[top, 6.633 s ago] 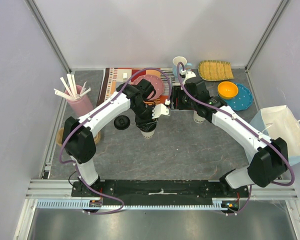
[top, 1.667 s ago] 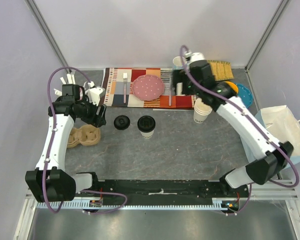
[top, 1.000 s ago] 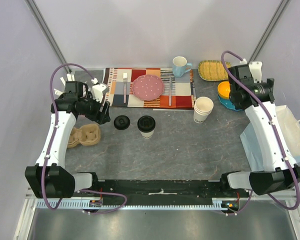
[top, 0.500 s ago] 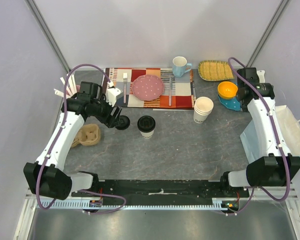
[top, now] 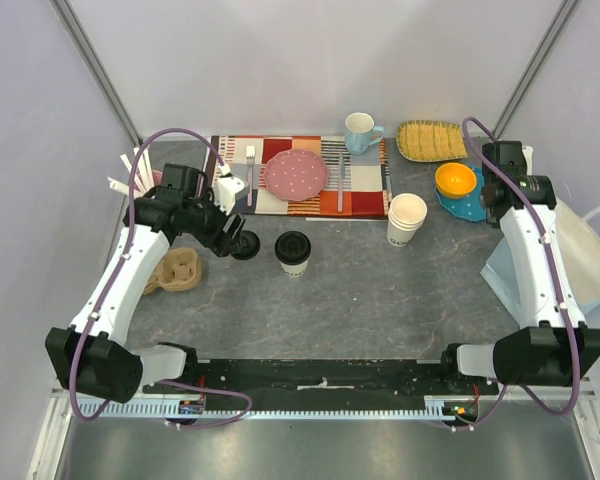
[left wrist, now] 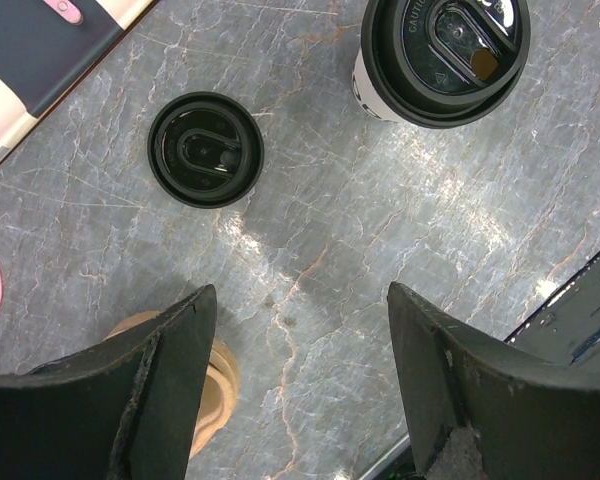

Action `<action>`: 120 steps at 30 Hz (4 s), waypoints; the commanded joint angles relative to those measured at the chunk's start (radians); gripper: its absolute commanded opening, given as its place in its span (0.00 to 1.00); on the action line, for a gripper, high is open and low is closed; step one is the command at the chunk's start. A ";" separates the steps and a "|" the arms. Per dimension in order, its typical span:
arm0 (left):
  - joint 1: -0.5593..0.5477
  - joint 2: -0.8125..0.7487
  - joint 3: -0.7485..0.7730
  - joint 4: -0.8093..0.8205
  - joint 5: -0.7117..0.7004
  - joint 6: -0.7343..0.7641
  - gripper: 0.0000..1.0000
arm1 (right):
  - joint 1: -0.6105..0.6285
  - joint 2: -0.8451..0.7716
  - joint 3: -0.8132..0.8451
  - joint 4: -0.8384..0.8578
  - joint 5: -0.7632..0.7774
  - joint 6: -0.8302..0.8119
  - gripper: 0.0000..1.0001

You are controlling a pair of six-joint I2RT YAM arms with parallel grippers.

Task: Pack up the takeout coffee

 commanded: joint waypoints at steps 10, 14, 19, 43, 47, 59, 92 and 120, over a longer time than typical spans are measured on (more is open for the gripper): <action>-0.006 -0.055 0.038 -0.006 -0.006 0.023 0.76 | -0.003 -0.180 -0.005 -0.099 -0.219 0.056 0.00; -0.006 -0.047 0.066 -0.011 -0.005 0.033 0.76 | 0.010 -0.174 0.086 -0.164 -0.365 0.088 0.00; -0.005 -0.027 0.087 -0.025 -0.020 0.050 0.76 | 0.046 -0.143 0.156 -0.251 -0.491 0.156 0.00; 0.006 -0.007 0.112 -0.040 -0.066 0.076 0.76 | 0.452 -0.289 0.006 -0.146 -0.761 0.416 0.00; 0.009 -0.002 0.119 -0.040 -0.074 0.078 0.76 | 0.624 -0.298 -0.054 0.037 -0.585 0.469 0.00; 0.063 -0.041 0.047 -0.023 -0.138 0.066 0.75 | 1.094 -0.148 -0.065 0.273 -0.339 0.448 0.00; 0.356 -0.070 -0.160 0.116 -0.439 -0.140 0.71 | 1.135 -0.143 0.030 0.284 -0.453 0.257 0.70; 0.595 0.191 -0.210 0.162 -0.316 -0.226 0.58 | 1.134 0.001 0.341 0.166 -0.376 0.297 0.84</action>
